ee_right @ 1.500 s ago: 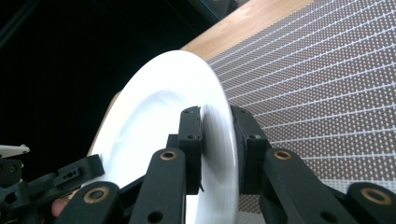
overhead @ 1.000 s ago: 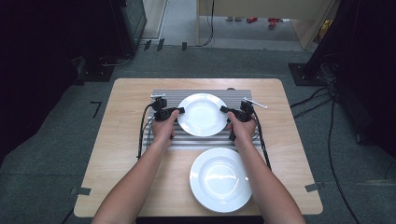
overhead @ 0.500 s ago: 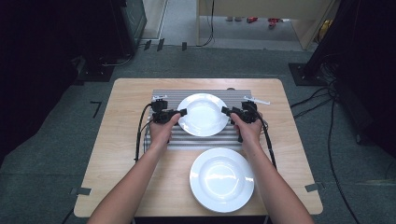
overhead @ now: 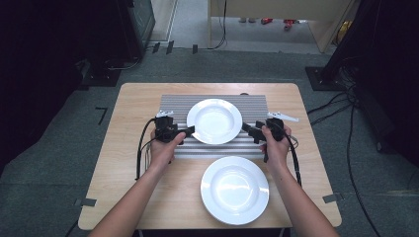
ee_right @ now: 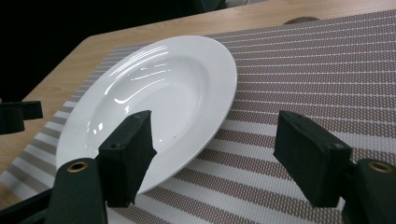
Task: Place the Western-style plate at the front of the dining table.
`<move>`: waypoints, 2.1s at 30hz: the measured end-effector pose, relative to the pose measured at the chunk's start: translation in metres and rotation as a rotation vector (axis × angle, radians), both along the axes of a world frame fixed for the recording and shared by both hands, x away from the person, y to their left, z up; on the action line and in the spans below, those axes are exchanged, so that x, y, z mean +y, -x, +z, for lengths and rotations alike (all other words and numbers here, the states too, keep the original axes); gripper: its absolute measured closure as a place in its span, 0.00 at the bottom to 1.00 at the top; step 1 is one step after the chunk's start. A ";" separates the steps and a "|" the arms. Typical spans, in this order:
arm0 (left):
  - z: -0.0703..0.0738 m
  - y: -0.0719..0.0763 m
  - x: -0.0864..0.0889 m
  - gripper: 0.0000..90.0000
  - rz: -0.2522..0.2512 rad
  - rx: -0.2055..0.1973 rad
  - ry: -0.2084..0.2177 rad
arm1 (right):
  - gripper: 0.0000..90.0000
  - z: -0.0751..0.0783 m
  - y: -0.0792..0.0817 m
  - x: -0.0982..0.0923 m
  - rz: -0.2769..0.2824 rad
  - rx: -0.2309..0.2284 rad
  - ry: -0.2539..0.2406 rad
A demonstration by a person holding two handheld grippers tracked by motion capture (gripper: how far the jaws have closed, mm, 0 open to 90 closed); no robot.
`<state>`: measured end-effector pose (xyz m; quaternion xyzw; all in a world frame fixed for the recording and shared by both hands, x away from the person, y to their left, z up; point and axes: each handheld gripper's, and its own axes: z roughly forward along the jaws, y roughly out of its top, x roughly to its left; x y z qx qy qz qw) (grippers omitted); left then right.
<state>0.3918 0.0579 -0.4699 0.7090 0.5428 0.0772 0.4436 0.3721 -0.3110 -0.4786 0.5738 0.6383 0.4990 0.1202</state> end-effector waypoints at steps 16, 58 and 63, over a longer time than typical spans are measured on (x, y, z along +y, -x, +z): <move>-0.003 0.044 0.029 0.17 0.020 -0.030 -0.028 | 0.27 0.007 0.054 -0.023 0.027 -0.046 0.001; -0.027 0.136 0.135 0.17 0.180 -0.044 -0.148 | 0.24 -0.028 0.172 -0.127 -0.135 0.000 0.113; -0.035 0.148 0.151 0.17 0.218 -0.035 -0.185 | 0.23 -0.033 0.184 -0.139 -0.163 0.013 0.129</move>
